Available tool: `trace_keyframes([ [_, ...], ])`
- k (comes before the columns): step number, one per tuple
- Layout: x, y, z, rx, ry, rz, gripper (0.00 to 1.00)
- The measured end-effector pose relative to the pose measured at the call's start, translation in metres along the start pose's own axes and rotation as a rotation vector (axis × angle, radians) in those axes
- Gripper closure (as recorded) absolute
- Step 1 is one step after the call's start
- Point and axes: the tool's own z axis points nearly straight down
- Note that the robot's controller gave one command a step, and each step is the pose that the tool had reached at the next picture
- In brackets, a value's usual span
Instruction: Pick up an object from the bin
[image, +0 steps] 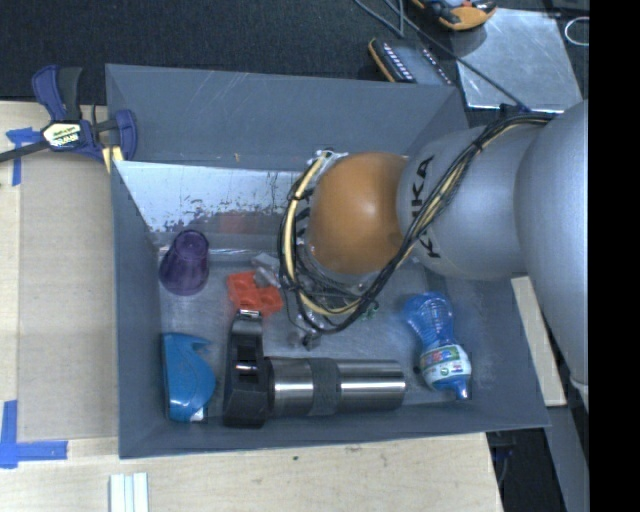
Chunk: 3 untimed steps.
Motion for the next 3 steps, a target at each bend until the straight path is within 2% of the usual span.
trace_keyframes([
  [1,-0.05,0.022,0.007,-0.003,0.032,0.367,0.0],
  [2,-0.044,-0.028,0.008,0.0,-0.004,0.377,1.0],
  [3,-0.044,-0.028,0.008,0.0,-0.004,0.377,1.0],
])
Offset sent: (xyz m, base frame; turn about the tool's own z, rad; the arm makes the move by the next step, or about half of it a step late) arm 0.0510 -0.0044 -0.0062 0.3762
